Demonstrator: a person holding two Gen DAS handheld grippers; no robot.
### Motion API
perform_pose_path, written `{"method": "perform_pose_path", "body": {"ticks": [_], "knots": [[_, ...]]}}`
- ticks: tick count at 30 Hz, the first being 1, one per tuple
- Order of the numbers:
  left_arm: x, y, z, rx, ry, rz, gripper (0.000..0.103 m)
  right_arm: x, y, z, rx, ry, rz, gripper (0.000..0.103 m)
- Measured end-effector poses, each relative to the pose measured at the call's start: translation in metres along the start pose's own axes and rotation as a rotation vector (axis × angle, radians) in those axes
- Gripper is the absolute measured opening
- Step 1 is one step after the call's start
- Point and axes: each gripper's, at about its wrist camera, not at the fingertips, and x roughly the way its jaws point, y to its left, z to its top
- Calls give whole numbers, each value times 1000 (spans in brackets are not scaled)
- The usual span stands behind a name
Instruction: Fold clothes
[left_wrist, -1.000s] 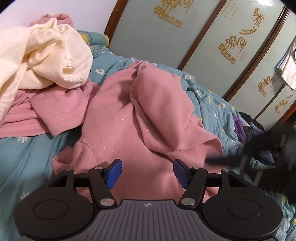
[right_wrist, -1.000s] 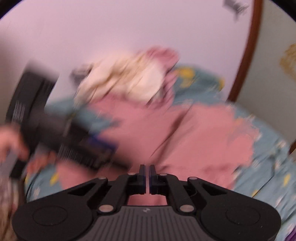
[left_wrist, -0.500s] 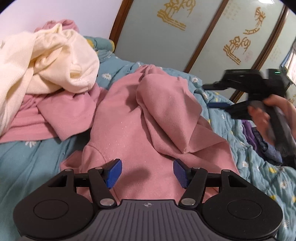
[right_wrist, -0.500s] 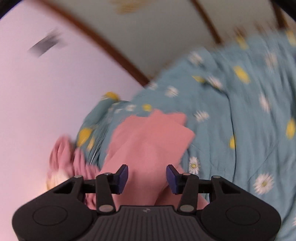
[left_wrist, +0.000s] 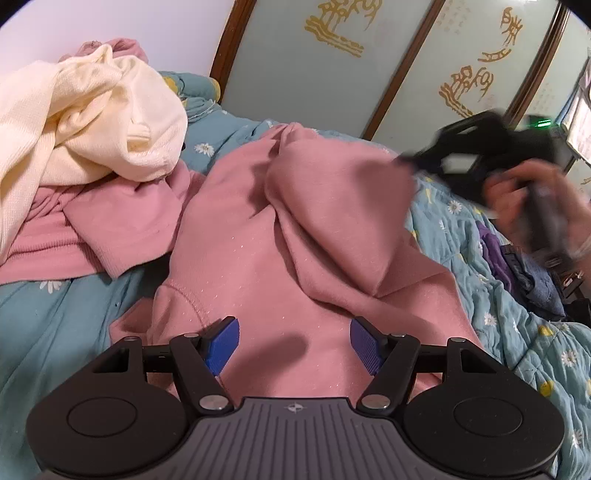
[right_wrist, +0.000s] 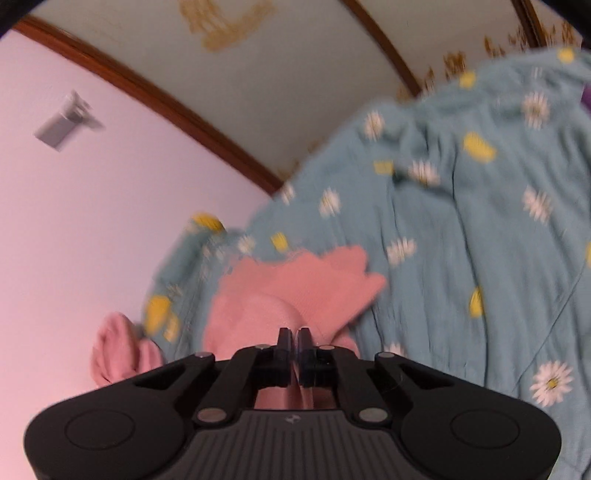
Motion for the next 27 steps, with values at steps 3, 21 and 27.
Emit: {"method": "perform_pose_path", "body": {"ticks": [3,21,27], "knots": [[-4,-4,-1,9,-10,-24,66,-87,10,34,-51,-172,11,2],[-14,-33,1,110,-43,-71,66,-359,-172,131,107,-506,-809,32],[-9,-32,-5,121,-11,-56,66,-318,-161,71,48,-241,-468,30]]}}
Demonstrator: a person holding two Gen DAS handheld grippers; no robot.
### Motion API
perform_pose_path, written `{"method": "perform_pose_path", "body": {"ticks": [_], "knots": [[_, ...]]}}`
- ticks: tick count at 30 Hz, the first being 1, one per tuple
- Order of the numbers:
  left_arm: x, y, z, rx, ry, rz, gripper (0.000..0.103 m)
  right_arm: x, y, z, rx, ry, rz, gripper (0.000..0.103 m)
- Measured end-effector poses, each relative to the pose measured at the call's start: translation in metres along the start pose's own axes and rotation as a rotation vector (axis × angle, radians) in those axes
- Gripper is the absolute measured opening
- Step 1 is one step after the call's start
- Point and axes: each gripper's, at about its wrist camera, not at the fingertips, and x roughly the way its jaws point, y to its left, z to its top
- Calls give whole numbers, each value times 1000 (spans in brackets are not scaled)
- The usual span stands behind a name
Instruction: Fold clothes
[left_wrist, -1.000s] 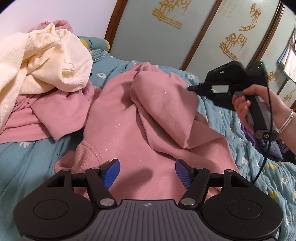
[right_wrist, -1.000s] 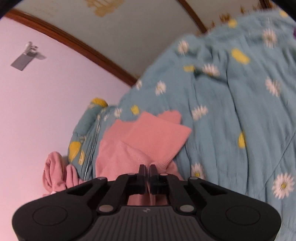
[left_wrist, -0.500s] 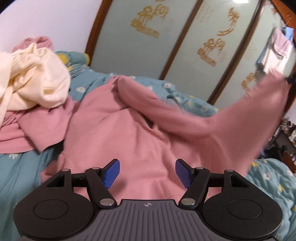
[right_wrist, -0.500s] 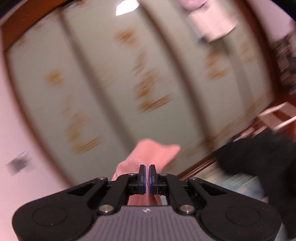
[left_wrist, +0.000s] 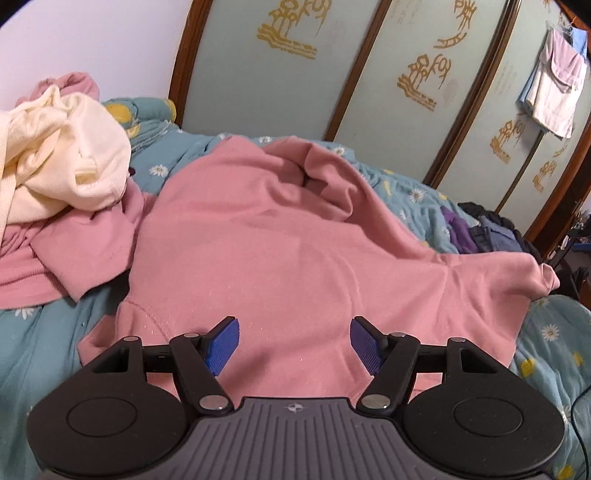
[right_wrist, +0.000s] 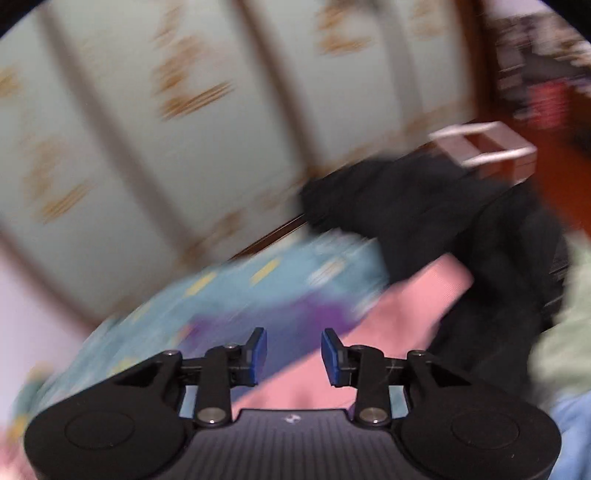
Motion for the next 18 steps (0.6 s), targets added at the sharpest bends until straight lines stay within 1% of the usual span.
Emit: {"method": "perform_pose_path", "body": {"ticks": [1,2,3,4,5,6,7,8,9,10,11,12,13,15,16,18], "knots": [[-1,-1,-1,4,3,-7,66,5,7,-17,5,68,37,30],[-2,-2,-2,8,3,-13,66,12,13,-30,16,124,43,31],[-5,-4,-5,14,2,-27,66,22,13,-40,40,165,23,31],[-8,-7,-7,17,1,-43,66,36,7,-49,82,214,-15,31],[-10,-14,-10,35,10,-67,66,45,-1,-53,126,226,-44,30],[-13,-21,-14,55,19,-92,66,48,-11,-48,173,188,-62,30],[-15,-36,-17,113,38,-129,66,51,-22,-43,221,149,-79,30],[-17,-55,-21,190,39,-157,66,54,-31,-37,252,120,-96,30],[-20,-74,-25,268,36,-183,66,55,-37,-31,262,105,-113,30],[-21,-88,-27,313,33,-198,66,58,-45,-25,278,97,-131,30],[-18,-112,-30,365,32,-230,66,63,-55,-20,303,97,-148,32],[-10,-129,-30,378,41,-257,67,67,-66,-14,339,95,-153,32],[-2,-145,-30,384,53,-283,67,71,-77,-9,385,89,-140,32],[18,-172,-28,384,73,-297,67,78,-97,-6,457,67,-108,32],[28,-185,-28,395,81,-305,67,79,-103,-5,477,57,-95,32],[40,-198,-28,416,102,-324,67,80,-111,-2,483,45,-82,32]]}}
